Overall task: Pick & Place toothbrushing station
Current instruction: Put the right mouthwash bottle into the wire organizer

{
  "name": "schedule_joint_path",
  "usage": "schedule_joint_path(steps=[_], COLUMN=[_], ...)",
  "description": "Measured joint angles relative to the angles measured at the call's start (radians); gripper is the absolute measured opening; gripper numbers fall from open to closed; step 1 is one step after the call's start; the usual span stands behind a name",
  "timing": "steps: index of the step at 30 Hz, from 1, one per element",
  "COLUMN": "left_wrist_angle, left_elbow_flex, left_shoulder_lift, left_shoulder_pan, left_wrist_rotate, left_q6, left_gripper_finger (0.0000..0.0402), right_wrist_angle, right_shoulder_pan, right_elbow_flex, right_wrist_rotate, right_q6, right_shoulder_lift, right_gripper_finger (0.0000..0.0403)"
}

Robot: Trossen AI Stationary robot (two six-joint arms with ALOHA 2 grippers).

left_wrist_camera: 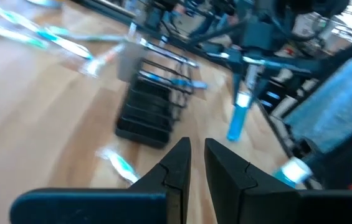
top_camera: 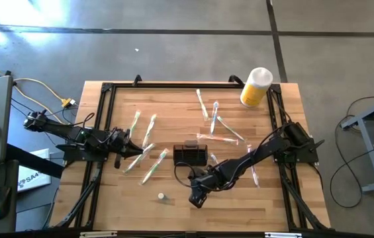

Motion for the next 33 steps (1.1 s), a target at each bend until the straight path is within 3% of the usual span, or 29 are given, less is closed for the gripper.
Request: schedule_joint_path(steps=[8,22,33], left_wrist_angle=[0.006,0.034,0.054], left_elbow_flex=[0.000,-0.002,-0.002], left_shoulder_lift=[0.000,-0.001,0.000], left_shoulder_pan=[0.000,0.000,0.000], left_wrist_rotate=[-0.022,-0.076,-0.076], left_q6=[-0.048,-0.040,-0.036], left_gripper_finger=[0.0047,0.0047,0.0047], right_wrist_angle=[-0.039,-0.117,-0.138], right_shoulder_pan=[0.005,-0.006,-0.172], right_elbow_flex=[0.000,-0.001,0.001], right_wrist_rotate=[-0.005,0.086,-0.003], right_q6=[-0.120,-0.280,-0.458], right_shoulder_lift=[-0.038,-0.292,-0.349], right_gripper_finger=[0.0089,0.0089,0.0089])
